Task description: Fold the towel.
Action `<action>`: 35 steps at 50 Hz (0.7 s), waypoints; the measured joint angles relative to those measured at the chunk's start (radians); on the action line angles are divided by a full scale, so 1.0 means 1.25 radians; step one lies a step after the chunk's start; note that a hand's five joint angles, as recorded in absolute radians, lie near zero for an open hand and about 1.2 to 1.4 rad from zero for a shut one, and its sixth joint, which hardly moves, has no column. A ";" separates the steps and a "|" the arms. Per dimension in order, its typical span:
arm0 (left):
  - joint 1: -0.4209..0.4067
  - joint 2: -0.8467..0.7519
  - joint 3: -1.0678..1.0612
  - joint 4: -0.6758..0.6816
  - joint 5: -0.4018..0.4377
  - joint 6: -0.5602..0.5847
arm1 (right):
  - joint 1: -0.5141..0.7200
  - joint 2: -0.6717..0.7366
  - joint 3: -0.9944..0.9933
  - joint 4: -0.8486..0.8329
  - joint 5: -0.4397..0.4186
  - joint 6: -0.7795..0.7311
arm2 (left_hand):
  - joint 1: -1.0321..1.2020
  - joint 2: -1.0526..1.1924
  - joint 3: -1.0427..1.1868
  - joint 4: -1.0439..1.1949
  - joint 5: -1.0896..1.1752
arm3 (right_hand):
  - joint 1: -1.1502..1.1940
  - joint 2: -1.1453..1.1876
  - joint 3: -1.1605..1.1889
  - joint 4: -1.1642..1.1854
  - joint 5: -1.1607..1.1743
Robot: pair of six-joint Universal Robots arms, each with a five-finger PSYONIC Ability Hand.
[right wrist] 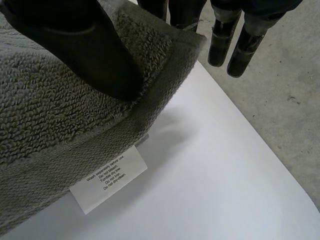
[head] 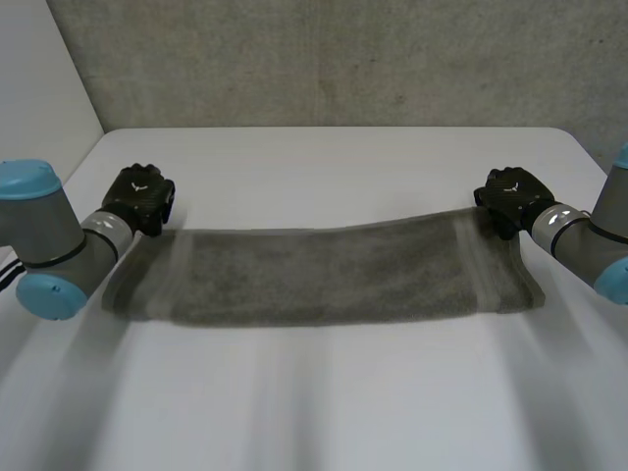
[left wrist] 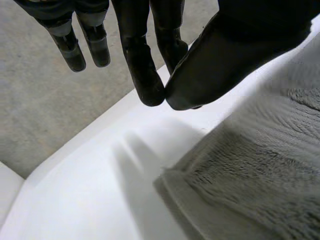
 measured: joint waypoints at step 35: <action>0.001 0.247 -0.206 -0.001 -0.086 0.008 | 0.024 -0.306 0.283 -0.131 0.054 0.153 | -0.804 -0.866 0.000 0.000 -0.894 | -0.887 -0.873 0.000 0.000 -0.879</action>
